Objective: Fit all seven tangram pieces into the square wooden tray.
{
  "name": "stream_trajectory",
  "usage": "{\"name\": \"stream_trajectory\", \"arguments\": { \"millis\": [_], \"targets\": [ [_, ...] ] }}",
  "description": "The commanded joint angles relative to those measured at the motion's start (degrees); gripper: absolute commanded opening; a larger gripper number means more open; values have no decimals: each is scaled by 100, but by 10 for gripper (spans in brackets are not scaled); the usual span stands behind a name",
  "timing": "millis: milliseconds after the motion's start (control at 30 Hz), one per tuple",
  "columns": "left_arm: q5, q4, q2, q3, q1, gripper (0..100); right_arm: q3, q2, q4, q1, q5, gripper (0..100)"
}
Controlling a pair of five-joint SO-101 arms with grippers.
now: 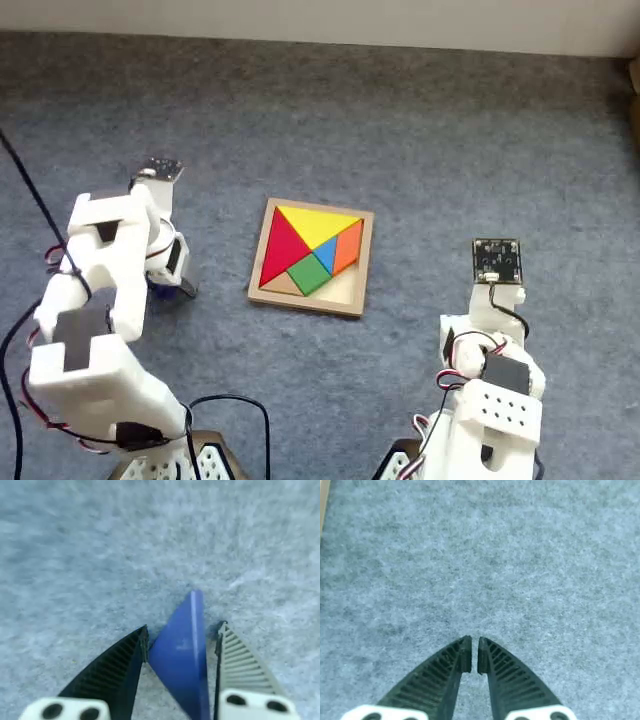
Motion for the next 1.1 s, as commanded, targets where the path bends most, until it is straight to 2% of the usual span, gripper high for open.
{"name": "stream_trajectory", "arguments": {
  "millis": [0,300,400,533,700,833,1067],
  "targets": [
    [-9,325,233,-426,-40,223,-66,-110,-101,-75,-9,37],
    [-18,334,224,-497,-4,62,-66,-110,-101,-75,-9,37],
    [0,615,4,-778,4,89,-66,-110,-101,-75,-9,37],
    [0,1160,-752,-919,-13,171,-66,-110,-101,-75,-9,37],
    [0,1451,-1780,-400,-31,223,-66,-110,-101,-75,-9,37],
    [0,1222,-2202,514,-92,225,-66,-110,-101,-75,-9,37],
    [-44,211,-2211,1174,-1121,225,-66,-110,-101,-75,-9,37]
  ]
}}
